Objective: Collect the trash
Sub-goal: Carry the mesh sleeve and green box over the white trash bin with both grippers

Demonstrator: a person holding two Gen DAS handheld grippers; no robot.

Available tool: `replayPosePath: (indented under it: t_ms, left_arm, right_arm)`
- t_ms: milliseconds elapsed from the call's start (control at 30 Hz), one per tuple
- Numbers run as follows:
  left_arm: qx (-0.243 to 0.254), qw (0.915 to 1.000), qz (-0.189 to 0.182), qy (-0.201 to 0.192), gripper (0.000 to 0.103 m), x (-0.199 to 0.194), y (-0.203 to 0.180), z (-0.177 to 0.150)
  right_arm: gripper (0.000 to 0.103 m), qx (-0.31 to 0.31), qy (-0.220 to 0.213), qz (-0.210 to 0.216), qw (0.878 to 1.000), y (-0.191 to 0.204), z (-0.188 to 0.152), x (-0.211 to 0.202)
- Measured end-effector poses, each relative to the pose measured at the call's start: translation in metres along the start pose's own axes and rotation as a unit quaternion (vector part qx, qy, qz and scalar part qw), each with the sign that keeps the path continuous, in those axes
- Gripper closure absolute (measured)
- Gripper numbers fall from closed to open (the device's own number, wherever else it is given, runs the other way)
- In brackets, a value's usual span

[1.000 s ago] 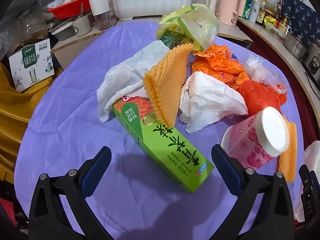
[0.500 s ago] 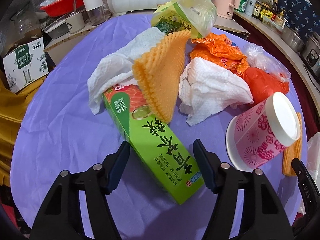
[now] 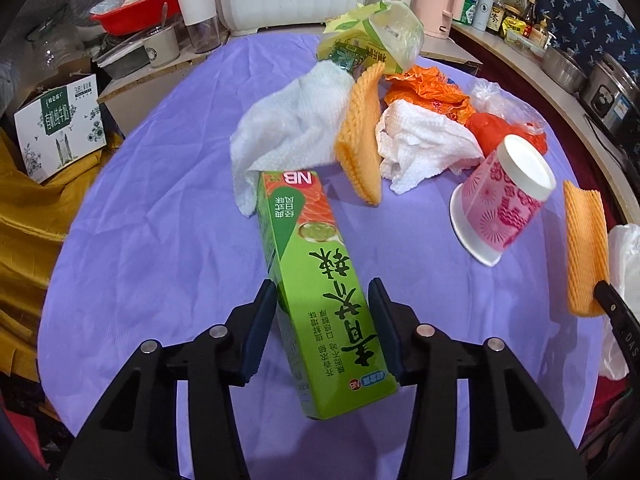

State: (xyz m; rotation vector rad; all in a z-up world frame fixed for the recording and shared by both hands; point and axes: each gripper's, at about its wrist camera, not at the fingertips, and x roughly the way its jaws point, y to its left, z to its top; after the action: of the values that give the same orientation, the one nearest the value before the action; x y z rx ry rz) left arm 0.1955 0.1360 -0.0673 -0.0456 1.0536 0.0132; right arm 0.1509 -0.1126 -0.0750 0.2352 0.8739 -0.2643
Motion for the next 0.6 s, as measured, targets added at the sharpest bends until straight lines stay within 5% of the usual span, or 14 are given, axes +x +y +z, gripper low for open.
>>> replayPosePath:
  t_ms: [367, 400, 433, 467, 600]
  left_arm:
    - [0.033, 0.9986, -0.026, -0.033, 0.059, -0.062, 0.008, -0.028]
    - [0.037, 0.9982, -0.031, -0.036, 0.068, -0.067, 0.008, -0.029]
    - [0.041, 0.9977, -0.033, -0.042, 0.095, -0.073, 0.007, -0.03]
    - [0.048, 0.9973, -0.039, -0.039, 0.103, -0.076, 0.005, -0.031]
    - [0.068, 0.9954, -0.054, -0.04, 0.103, -0.084, -0.007, -0.034]
  right_arm:
    - [0.093, 0.001, -0.023, -0.009, 1.0, -0.011, -0.017, -0.052]
    - [0.093, 0.002, -0.026, -0.01, 1.0, -0.012, -0.018, -0.057]
    - [0.093, 0.002, -0.027, -0.011, 1.0, -0.013, -0.018, -0.059]
    - [0.093, 0.003, -0.029, -0.011, 1.0, -0.014, -0.019, -0.064]
    - [0.093, 0.01, -0.037, -0.009, 0.999, -0.02, -0.02, -0.076]
